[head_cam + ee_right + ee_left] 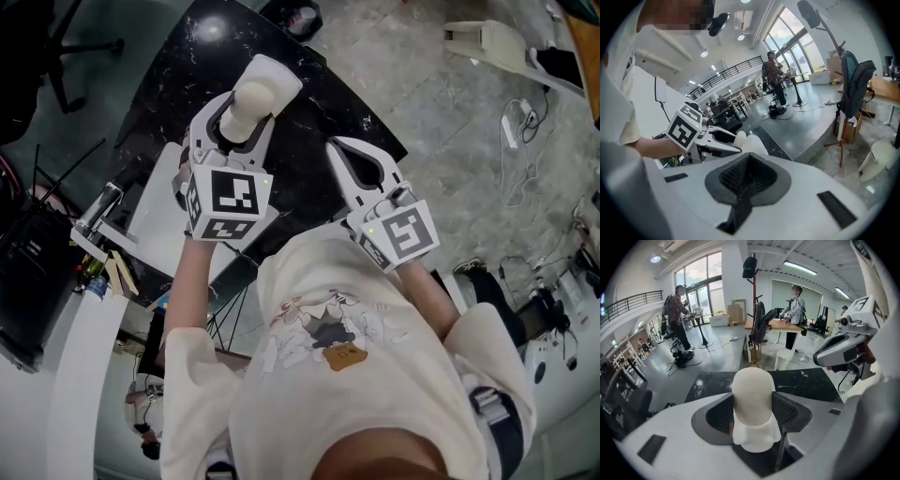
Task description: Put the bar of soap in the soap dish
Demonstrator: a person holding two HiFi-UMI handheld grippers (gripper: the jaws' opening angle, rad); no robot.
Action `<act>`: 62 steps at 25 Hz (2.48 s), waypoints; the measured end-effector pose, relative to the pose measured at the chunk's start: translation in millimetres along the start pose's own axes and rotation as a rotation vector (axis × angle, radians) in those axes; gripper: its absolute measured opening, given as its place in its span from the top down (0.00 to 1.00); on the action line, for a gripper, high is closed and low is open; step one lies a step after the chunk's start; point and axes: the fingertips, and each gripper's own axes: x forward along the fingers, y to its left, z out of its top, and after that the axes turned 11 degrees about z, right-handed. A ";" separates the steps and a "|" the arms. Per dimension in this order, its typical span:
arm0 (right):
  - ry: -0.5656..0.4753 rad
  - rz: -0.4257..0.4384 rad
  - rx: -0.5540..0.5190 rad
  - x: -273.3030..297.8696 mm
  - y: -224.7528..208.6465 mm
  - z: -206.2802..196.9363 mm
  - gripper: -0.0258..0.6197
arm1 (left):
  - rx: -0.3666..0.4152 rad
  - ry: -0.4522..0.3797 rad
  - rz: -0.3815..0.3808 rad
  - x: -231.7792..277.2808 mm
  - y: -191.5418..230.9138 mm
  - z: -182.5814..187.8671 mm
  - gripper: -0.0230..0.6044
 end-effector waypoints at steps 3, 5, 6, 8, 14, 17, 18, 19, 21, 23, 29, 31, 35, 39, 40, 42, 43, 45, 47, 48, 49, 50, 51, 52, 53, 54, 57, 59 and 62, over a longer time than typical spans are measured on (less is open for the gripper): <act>0.007 -0.006 0.011 -1.6 0.1 -3.5 0.95 | 0.024 0.025 -0.006 5.2 -5.5 -7.5 0.55; 0.008 -0.007 0.016 -1.4 0.2 -5.5 0.95 | 0.027 0.035 -0.014 7.8 -8.2 -11.5 0.54; 0.007 -0.007 0.017 -1.0 0.0 -5.7 0.95 | 0.033 0.039 -0.014 9.3 -8.3 -12.5 0.55; 0.005 -0.009 0.018 -1.4 -0.6 -5.2 0.95 | 0.047 0.045 -0.010 12.4 -8.2 -12.8 0.54; -0.005 -0.023 0.019 -6.6 -0.1 -3.2 0.95 | 0.052 0.074 0.004 17.9 -9.4 -14.2 0.55; -0.008 -0.022 0.021 -8.8 2.0 -3.6 0.95 | 0.050 0.082 -0.008 18.9 -9.5 -14.0 0.54; -0.009 -0.021 0.021 -9.6 3.1 -3.8 0.95 | 0.050 0.084 -0.011 19.0 -9.9 -14.1 0.54; -0.010 -0.020 0.021 -10.5 4.4 -3.8 0.95 | 0.049 0.086 -0.014 18.9 -10.1 -14.4 0.54; -0.015 -0.020 0.019 -11.7 6.6 -3.1 0.95 | 0.039 0.089 -0.017 18.6 -10.0 -15.5 0.54; -0.019 -0.020 0.017 -13.4 9.0 -2.4 0.95 | 0.024 0.086 -0.025 17.2 -10.4 -15.8 0.54; -0.036 -0.024 0.013 -23.2 14.5 -0.9 0.95 | -0.028 0.062 -0.012 3.0 -8.3 -8.7 0.53; -0.045 -0.025 0.011 -26.0 16.2 0.6 0.95 | -0.034 0.048 0.003 -3.4 -6.9 -5.7 0.53; -0.068 -0.028 0.001 -34.0 22.6 4.6 0.95 | -0.053 0.019 0.022 -19.9 -7.5 0.7 0.54; -0.089 -0.022 -0.011 -45.1 32.7 6.1 0.95 | -0.099 -0.016 0.041 -42.5 -10.3 8.0 0.60; -0.092 -0.018 -0.014 -47.9 36.6 6.2 0.95 | -0.115 -0.022 0.045 -49.2 -10.7 9.3 0.62; -0.099 -0.011 -0.025 -53.2 44.4 7.4 0.95 | -0.147 -0.042 0.071 -63.3 -9.1 12.5 0.72; -0.103 -0.005 -0.033 -55.8 48.0 8.3 0.95 | -0.158 -0.055 0.094 -70.3 -7.5 13.9 0.77; -0.108 0.012 -0.060 -60.4 54.5 10.5 0.95 | -0.178 -0.081 0.140 -83.7 -6.3 15.6 0.88; -0.108 0.032 -0.094 -65.0 60.1 12.1 0.95 | -0.213 -0.096 0.158 -96.5 -10.3 15.5 0.91; -0.106 0.040 -0.111 -66.7 62.1 12.6 0.95 | -0.237 -0.103 0.158 -102.8 -13.5 15.1 0.92; -0.103 0.047 -0.126 -67.9 63.5 13.1 0.95 | -0.263 -0.111 0.157 -109.6 -16.7 14.9 0.94; -0.101 0.054 -0.138 -69.0 64.4 14.2 0.95 | -0.290 -0.120 0.159 -117.0 -19.7 14.7 0.95; -0.104 0.059 -0.146 -70.6 65.6 16.3 0.95 | -0.314 -0.129 0.166 -124.8 -22.4 13.9 0.95; -0.109 0.062 -0.155 -73.0 67.0 19.3 0.95 | -0.332 -0.132 0.178 -132.5 -25.4 12.3 0.95; -0.115 0.064 -0.166 -76.0 68.6 22.6 0.95 | -0.345 -0.130 0.193 -139.4 -28.6 10.2 0.95; -0.121 0.065 -0.177 -79.0 70.1 26.0 0.95 | -0.357 -0.126 0.209 -145.5 -31.8 8.3 0.95; -0.133 0.072 -0.213 -85.9 77.4 35.4 0.95 | -0.409 -0.144 0.232 -163.7 -41.8 6.2 0.95; -0.142 0.084 -0.232 -89.7 86.2 40.6 0.95 | -0.437 -0.166 0.235 -178.2 -48.4 5.8 0.95; -0.149 0.111 -0.252 -94.5 99.3 46.2 0.95 | -0.477 -0.212 0.255 -202.0 -56.8 9.4 0.95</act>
